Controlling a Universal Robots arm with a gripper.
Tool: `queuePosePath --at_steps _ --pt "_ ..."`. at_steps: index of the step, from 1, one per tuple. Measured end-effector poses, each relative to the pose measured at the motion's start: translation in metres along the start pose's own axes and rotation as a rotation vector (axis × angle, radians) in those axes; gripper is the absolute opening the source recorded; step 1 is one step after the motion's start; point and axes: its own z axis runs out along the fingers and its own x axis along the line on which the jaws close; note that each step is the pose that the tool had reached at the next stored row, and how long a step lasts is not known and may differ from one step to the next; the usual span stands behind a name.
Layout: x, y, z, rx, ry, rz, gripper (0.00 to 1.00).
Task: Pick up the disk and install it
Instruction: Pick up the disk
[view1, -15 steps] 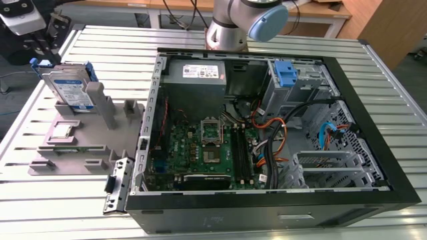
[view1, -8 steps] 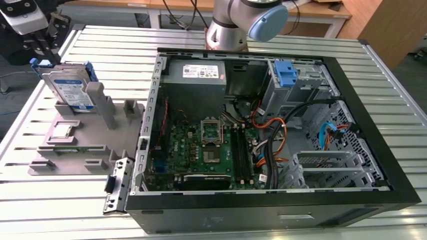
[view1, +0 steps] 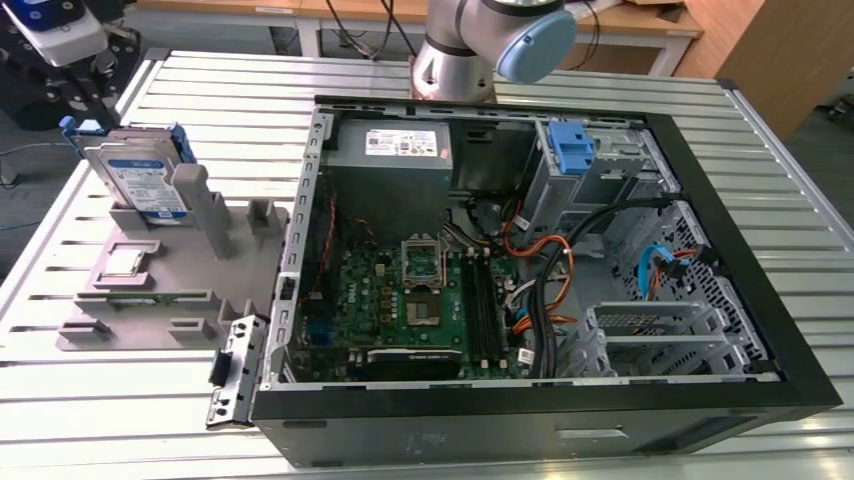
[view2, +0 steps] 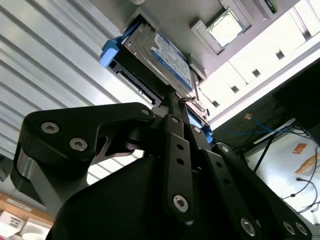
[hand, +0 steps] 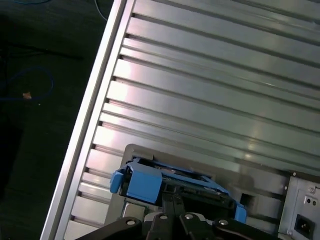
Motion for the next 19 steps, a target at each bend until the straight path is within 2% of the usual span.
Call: queuePosePath --at_steps 19 --pt "0.0000 0.0000 0.0004 -0.0072 0.0277 -0.326 0.10"
